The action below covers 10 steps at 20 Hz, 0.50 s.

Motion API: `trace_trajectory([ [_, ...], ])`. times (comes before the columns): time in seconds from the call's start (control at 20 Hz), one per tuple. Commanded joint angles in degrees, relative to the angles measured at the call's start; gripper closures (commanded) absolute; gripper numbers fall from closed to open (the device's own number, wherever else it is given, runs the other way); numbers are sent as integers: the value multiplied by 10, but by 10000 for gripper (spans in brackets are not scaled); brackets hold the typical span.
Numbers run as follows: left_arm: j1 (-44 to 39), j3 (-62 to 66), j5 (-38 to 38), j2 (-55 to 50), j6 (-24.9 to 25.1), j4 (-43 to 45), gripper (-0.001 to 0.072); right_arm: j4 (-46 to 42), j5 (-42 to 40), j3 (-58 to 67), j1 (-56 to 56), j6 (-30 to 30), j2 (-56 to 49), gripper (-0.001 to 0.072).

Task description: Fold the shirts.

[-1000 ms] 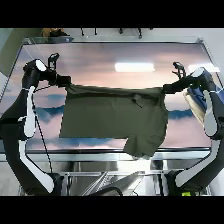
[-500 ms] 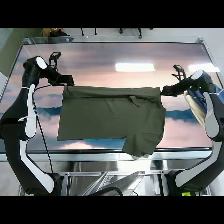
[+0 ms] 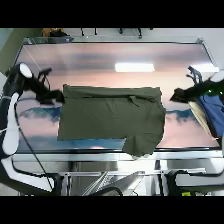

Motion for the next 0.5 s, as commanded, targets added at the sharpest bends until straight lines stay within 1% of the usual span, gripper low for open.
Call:
trace_trajectory([
  [0.0, 39, -205, 65, 82, 30, -3, 53, 7, 12, -151, -41, 43, 122, 450],
  [0.1, 56, -254, 90, 88, 38, -6, 52, 9, 10, -204, -54, 61, 169, 452],
  [0.2, 71, -281, 101, 85, 61, -28, 53, 9, 15, -242, -57, 75, 196, 489],
  [0.35, 78, -285, 93, 61, 97, -96, 53, 22, 21, -279, -59, 80, 198, 488],
  [0.45, 77, -284, 87, 42, 106, -112, 53, 24, 32, -300, -69, 91, 198, 489],
])
